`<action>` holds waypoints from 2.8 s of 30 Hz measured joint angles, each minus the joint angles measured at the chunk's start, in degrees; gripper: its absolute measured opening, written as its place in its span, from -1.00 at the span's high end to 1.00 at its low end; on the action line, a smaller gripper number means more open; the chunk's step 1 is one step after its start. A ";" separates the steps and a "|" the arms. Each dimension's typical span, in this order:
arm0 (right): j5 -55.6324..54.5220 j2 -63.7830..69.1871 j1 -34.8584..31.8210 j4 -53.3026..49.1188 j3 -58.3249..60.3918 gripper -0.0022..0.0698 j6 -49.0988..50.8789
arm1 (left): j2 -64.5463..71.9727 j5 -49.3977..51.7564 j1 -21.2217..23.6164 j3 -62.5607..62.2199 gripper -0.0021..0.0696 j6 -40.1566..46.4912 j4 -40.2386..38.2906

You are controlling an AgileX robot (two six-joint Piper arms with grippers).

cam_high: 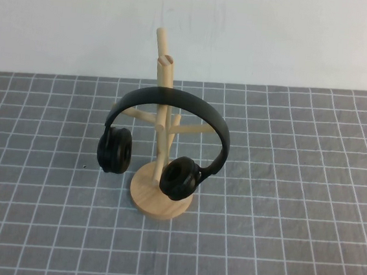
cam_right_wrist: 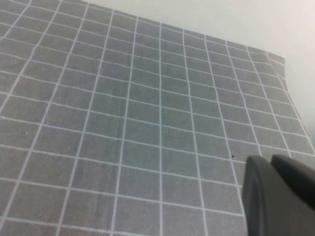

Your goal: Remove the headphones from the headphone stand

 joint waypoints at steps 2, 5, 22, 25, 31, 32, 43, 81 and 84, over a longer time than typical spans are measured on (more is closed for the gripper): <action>0.00 0.00 0.00 -0.11 0.00 0.96 0.00 | 0.00 0.00 0.00 0.00 0.96 0.00 0.00; 0.04 0.00 0.00 -1.03 0.00 0.96 0.00 | 0.00 0.00 0.00 0.00 0.96 0.00 0.00; -3.75 0.00 0.00 -4.97 0.10 0.96 -0.10 | 0.00 -7.36 0.00 0.20 0.96 0.00 0.00; -5.75 0.00 0.00 -4.97 0.10 0.96 -0.10 | 0.00 -10.26 0.00 0.20 0.96 0.00 0.00; -6.34 0.00 0.00 -5.07 0.10 0.96 -0.10 | 0.00 -10.00 0.00 0.20 0.96 0.00 0.92; -6.34 0.00 0.00 -5.12 0.10 0.96 -0.10 | 0.00 -9.59 0.00 0.20 0.96 0.00 1.79; -7.73 0.00 0.00 -5.18 0.32 0.96 10.19 | 0.00 -8.41 0.00 0.20 0.96 0.00 8.60; -1.10 0.00 0.00 -5.02 0.32 0.96 16.98 | 0.00 -68.29 0.00 0.20 0.96 0.00 9.67; -1.10 0.00 0.00 -5.02 0.32 0.96 17.08 | 0.00 -73.48 0.00 0.20 0.96 0.00 9.63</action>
